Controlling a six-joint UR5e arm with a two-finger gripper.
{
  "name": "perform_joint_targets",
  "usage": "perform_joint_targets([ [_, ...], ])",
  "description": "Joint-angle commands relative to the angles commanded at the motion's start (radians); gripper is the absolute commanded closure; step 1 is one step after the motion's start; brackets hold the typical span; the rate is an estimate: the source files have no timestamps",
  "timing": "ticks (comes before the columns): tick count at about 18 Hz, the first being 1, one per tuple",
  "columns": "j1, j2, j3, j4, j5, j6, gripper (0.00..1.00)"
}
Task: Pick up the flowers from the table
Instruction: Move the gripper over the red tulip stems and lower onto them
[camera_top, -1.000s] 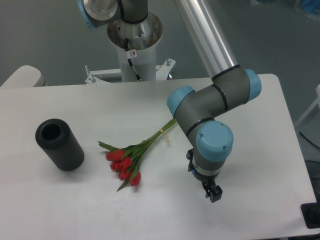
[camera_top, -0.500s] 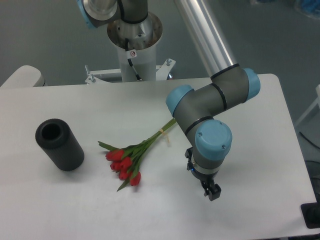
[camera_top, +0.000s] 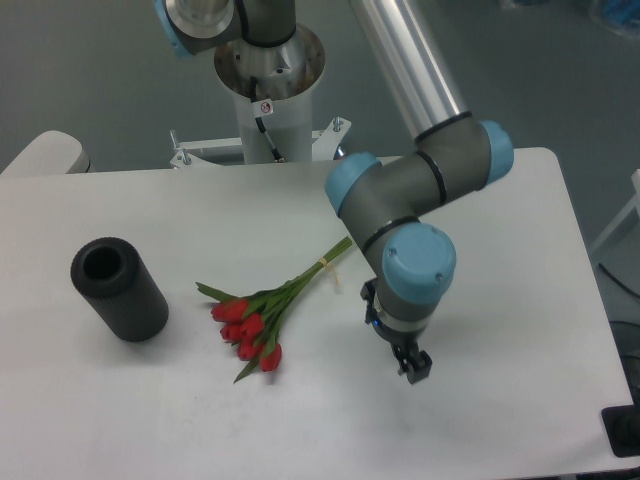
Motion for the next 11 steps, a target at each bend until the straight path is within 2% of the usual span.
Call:
perform_joint_targets([
  [3,-0.003,0.043,-0.081,0.006,-0.008,-0.003,0.00],
  [6,-0.011,0.060,-0.121,0.006,-0.008,-0.067,0.00],
  [8,-0.034,0.063,-0.147,0.014,-0.005,-0.139,0.00],
  [11,-0.070,0.074,-0.181,0.017,0.000,-0.179,0.00],
])
